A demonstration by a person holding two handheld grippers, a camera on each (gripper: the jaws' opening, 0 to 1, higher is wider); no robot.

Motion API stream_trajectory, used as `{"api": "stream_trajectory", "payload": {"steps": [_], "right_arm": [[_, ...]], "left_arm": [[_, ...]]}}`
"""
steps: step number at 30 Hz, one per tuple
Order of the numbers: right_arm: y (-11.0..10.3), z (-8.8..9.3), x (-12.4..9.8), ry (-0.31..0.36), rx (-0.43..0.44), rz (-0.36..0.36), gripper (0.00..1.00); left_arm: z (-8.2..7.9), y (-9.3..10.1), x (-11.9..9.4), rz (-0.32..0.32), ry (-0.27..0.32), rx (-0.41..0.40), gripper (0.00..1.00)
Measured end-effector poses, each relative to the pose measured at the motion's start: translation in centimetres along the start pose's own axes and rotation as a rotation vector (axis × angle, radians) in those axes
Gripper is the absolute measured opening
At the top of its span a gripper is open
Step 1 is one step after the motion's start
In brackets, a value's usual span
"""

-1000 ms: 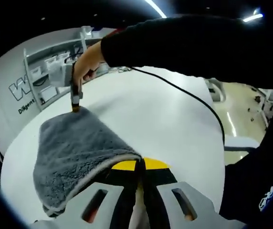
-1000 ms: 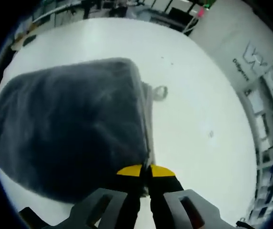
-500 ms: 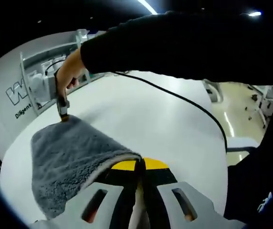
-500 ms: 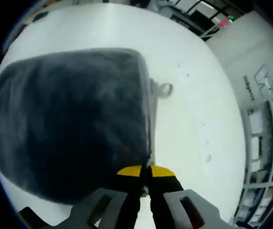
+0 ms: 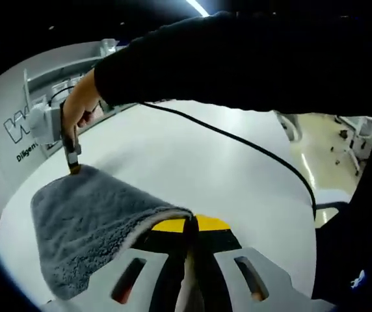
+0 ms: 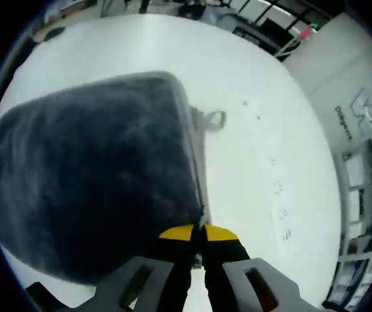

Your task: Open the folded towel by lifting each exposed corner and separating the folded layers until the towel lies flat within the target outline without major curled edges

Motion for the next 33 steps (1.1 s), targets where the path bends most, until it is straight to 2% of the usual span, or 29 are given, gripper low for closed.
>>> {"api": "stream_trajectory", "payload": {"steps": [10, 16, 21, 31, 33], "right_arm": [[0.0, -1.3, 0.4, 0.009, -0.001, 0.005, 0.00], [-0.4, -1.9, 0.5, -0.001, -0.010, 0.019, 0.00], [-0.2, -1.9, 0.5, 0.006, 0.022, -0.002, 0.00], [-0.5, -2.1, 0.6, 0.030, 0.050, 0.000, 0.00], [0.0, -2.3, 0.8, 0.031, 0.053, -0.004, 0.00]], "left_arm": [[0.3, -0.5, 0.0, -0.011, 0.002, -0.002, 0.02], [0.4, -1.0, 0.5, 0.007, -0.004, -0.015, 0.02], [0.7, -1.2, 0.3, 0.015, -0.011, -0.024, 0.02], [1.1, -1.3, 0.2, 0.007, -0.012, -0.024, 0.02], [1.1, -1.3, 0.2, 0.008, -0.012, -0.024, 0.02]]}}
Point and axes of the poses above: the point that each gripper's makers call its tool centre point, and the gripper's own axes: x roughly forward along the fingers, y roughly to its right, z roughly out of its underside, the point moved 8 cm from there along -x, roughly backward along the fingers, and after that the axes turned 9 degrees about -y, right-handed, at the moved point
